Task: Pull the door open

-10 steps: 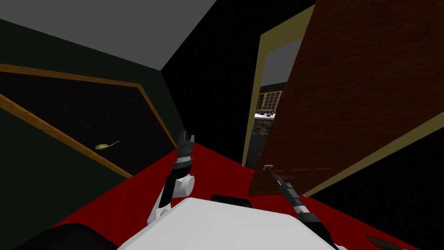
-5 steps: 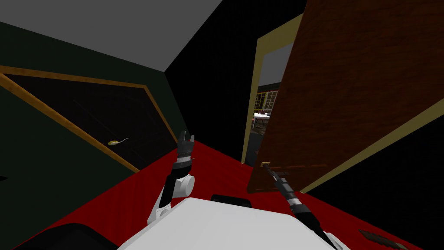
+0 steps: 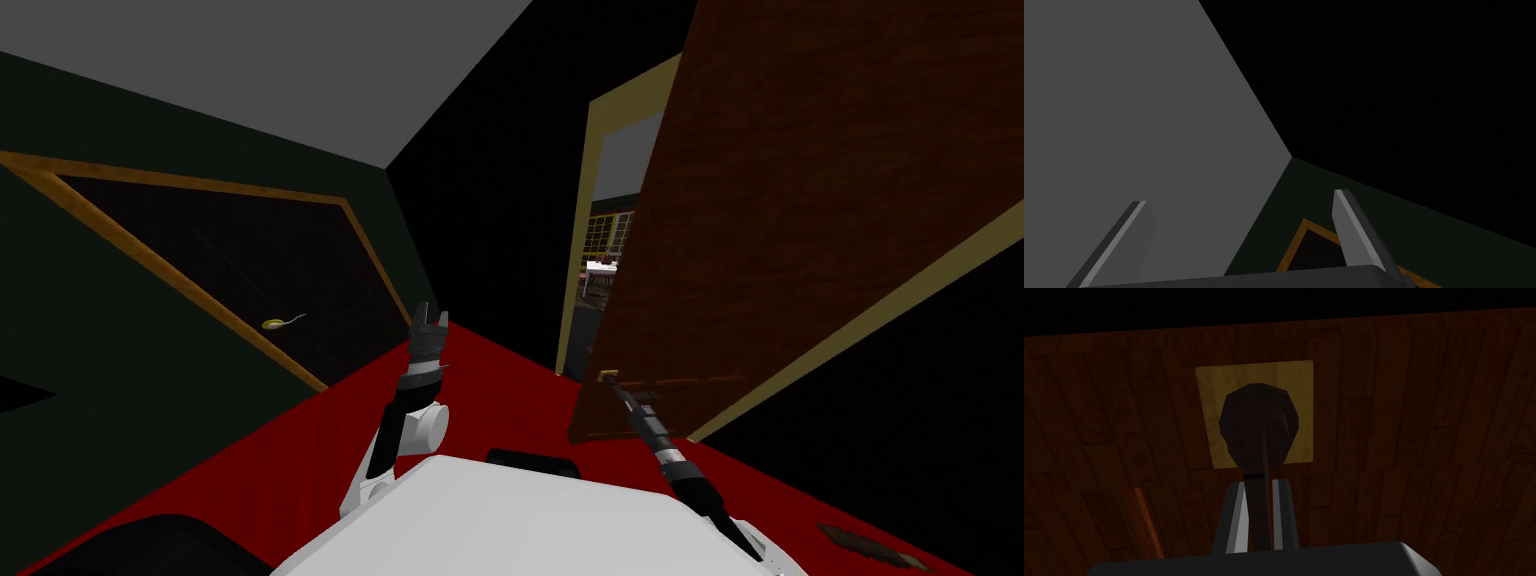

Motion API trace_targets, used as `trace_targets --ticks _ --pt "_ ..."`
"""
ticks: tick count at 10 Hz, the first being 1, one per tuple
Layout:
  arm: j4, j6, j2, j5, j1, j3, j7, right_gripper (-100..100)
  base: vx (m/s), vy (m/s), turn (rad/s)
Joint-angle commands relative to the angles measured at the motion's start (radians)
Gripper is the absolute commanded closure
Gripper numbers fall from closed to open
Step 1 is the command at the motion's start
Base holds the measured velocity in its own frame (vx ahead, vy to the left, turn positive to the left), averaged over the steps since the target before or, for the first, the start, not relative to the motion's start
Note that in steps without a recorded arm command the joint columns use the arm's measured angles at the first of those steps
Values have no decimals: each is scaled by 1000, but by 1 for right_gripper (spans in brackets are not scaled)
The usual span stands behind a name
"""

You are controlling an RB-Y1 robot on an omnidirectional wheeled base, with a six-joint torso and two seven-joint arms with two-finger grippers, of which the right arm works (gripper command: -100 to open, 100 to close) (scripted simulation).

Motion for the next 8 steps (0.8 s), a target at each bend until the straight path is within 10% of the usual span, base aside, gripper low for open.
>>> trace_targets --ticks 1,8 --pt "-50 37 4 3 38 7 6 100 -23 -1 -7" --pt "-87 103 26 -9 -26 39 30 100 -101 -62 32"
